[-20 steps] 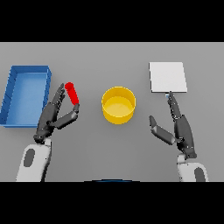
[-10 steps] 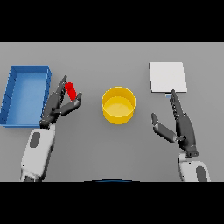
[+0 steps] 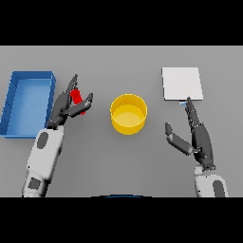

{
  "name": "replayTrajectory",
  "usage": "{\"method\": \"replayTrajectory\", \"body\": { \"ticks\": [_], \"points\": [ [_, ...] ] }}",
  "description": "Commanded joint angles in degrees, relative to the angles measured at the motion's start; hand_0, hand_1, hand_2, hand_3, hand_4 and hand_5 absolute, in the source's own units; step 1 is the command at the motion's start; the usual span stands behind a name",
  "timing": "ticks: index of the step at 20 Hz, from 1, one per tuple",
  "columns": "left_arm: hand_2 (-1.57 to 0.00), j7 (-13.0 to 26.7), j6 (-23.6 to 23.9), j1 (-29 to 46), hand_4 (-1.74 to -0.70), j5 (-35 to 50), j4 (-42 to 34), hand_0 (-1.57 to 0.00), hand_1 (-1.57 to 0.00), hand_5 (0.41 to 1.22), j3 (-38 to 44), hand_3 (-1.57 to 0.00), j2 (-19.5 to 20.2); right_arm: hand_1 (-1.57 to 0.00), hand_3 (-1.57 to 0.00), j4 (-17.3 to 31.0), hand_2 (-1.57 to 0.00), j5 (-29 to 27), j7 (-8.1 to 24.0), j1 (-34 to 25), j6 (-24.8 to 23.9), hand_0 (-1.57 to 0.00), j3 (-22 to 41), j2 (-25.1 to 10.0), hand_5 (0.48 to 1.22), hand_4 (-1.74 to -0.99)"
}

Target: Pick up the red beaker and tilt it to pour out 1 green nut into yellow bowl. Pick up the yellow bowl and place it on the metallic measuring scale.

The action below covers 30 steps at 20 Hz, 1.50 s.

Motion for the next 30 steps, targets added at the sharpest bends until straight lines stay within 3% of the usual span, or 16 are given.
{"method": "replayTrajectory", "body": {
  "ticks": [1, 3, 4, 5, 6, 8, 10, 12, 13, 17, 22, 25, 28, 30],
  "points": [
    [0.0, -1.15, 0.01, -0.63, -1.34, -0.19, 1.11, 0.0, 0.0, 0.725, 0.12, 0.0, 0.08, 0.0, 0.0, -0.67, 0.0, -0.22, -0.06, 0.5, 0.33, 0.0, 0.16, -0.09, 0.681, -1.305],
    [-0.03, -3.05, 0.51, -1.02, -1.39, 0.26, 1.98, 0.0, 0.0, 0.752, 0.66, 0.0, -0.61, 0.0, 0.0, -0.66, 0.0, 0.01, 0.65, 0.26, 0.3, 0.0, 0.2, -0.23, 0.683, -1.295],
    [-0.12, -2.75, 0.61, -1.91, -1.42, 0.74, 2.72, -0.08, -0.08, 0.77, 1.15, -0.08, -0.9, 0.0, 0.0, -0.38, 0.0, 0.18, 1.02, -0.39, 0.03, 0.0, -0.02, -0.3, 0.684, -1.291],
    [-0.31, -2.45, 1.33, -2.07, -1.44, 1.19, 3.11, -0.25, -0.28, 0.795, 1.64, -0.22, -1.63, 0.0, 0.0, -0.47, 0.0, -0.11, 0.4, 0.17, 0.16, 0.0, -0.28, -0.55, 0.684, -1.289],
    [-0.5, -2.2, 2.47, -2.41, -1.44, 1.24, 3.3, -0.46, -0.48, 0.881, 2.0, -0.49, -2.24, 0.0, 0.0, -0.31, 0.0, -0.17, -0.04, 0.42, 0.51, 0.0, -0.14, -0.65, 0.685, -1.286],
    [-0.89, -1.97, 5.34, -2.87, -1.44, -0.94, 4.34, -0.86, -0.87, 1.003, 1.55, -0.88, -2.34, 0.0, 0.0, -1.14, 0.0, -0.24, -0.33, 1.07, 0.56, 0.0, 0.15, -0.4, 0.683, -1.283],
    [-1.13, -4.44, 5.81, -3.26, -1.44, -2.02, 5.31, -1.12, -1.13, 1.082, 1.46, -1.13, -2.79, 0.0, 0.0, -0.29, 0.0, -0.65, 1.02, 0.13, 0.68, 0.0, -0.43, -0.69, 0.684, -1.29],
    [-1.29, -5.39, 6.06, -3.69, -1.45, -2.17, 5.95, -1.28, -1.29, 1.132, 2.03, -1.29, -3.16, 0.0, 0.0, -0.59, 0.0, -0.5, -0.77, 0.61, 0.74, 0.0, 0.09, -0.31, 0.682, -1.293],
    [-1.35, -6.43, 6.63, -3.45, -1.51, -2.57, 5.84, -1.34, -1.34, 1.132, 2.01, -1.34, -3.45, 0.0, 0.0, -0.02, 0.0, -0.39, 0.27, -0.05, 0.57, 0.0, 0.06, -0.1, 0.681, -1.296],
    [-1.48, -7.19, 6.69, -4.08, -1.64, -0.77, 5.06, -1.48, -1.48, 1.112, 1.97, -1.48, -2.87, 0.0, 0.0, 0.85, 0.0, -0.02, -0.51, -0.77, 0.94, 0.0, 0.48, -0.11, 0.676, -1.281],
    [-1.54, -6.85, 8.57, -3.84, -1.71, -0.96, -0.96, -1.54, -1.54, 1.097, -0.26, -1.54, -1.4, 0.0, 0.0, 0.96, 0.0, 1.53, -1.51, -0.56, 0.13, 0.0, 0.96, -0.1, 0.672, -1.255],
    [-1.56, -0.54, 8.63, -5.65, -1.72, -5.14, -5.23, -1.55, -1.56, 1.107, -4.83, -1.56, 1.04, 0.0, 0.0, 0.87, 0.0, 2.39, -1.4, -1.07, -0.31, 0.0, 1.25, 0.0, 0.679, -1.249],
    [-1.56, 3.09, 5.39, -6.99, -1.73, -11.14, -7.01, -1.56, -1.56, 1.121, -11.68, -1.56, 4.87, 0.0, 0.0, -0.24, 0.0, 4.34, -0.01, -0.24, -1.2, 0.0, 2.11, 0.19, 0.691, -1.243],
    [-1.56, 4.16, 4.2, -7.25, -1.73, -12.51, -7.7, -1.56, -1.56, 1.117, -13.67, -1.56, 6.3, 0.0, 0.0, -0.85, 0.0, 4.04, -0.71, 0.67, -1.07, 0.0, 2.22, 0.31, 0.696, -1.243]
  ]
}}
